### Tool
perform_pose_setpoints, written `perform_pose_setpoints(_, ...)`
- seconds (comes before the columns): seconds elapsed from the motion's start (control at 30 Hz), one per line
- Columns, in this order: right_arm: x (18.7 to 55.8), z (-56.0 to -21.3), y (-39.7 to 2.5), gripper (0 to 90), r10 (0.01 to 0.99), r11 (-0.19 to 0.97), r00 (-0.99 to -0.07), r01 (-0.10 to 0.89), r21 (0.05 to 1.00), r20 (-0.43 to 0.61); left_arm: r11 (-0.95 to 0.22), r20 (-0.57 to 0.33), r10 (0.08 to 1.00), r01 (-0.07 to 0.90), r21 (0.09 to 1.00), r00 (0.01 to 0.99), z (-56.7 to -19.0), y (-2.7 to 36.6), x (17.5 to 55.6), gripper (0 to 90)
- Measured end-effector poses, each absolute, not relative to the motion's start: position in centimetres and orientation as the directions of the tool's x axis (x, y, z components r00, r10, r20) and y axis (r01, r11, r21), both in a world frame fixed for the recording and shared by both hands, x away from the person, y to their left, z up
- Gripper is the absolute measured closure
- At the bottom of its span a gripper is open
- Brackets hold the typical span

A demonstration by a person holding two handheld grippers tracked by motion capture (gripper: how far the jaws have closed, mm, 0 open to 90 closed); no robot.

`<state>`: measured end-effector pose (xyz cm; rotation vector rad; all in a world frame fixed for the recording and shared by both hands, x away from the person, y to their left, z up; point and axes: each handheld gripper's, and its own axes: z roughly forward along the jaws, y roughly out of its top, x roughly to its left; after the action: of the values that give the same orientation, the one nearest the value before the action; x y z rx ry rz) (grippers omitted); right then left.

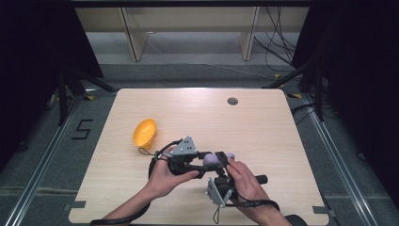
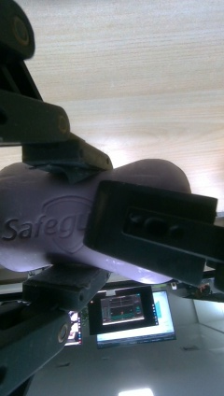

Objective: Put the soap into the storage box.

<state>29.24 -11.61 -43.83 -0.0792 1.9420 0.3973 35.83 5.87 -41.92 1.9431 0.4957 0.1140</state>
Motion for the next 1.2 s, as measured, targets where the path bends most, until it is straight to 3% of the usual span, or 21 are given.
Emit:
perform_pose_setpoints(0.43,29.33,-43.94,-11.66,50.3,0.129,0.941,-0.397,-0.239,0.238,-0.909,-0.317,-0.184,0.388,0.318,0.894,0.903,-41.85,6.01,35.69,57.0)
perform_pose_setpoints(0.87,29.34,-43.91,-11.61,50.5,0.134,0.939,-0.387,-0.243,0.242,-0.912,-0.333,-0.115,0.399,0.261,0.906,0.909,-41.52,5.99,35.13,59.0)
perform_pose_setpoints(1.2,29.49,-43.96,-11.59,50.4,0.139,0.939,-0.393,-0.239,0.247,-0.909,-0.317,-0.138,0.414,0.285,0.905,0.9,-41.58,5.83,35.08,59.2)
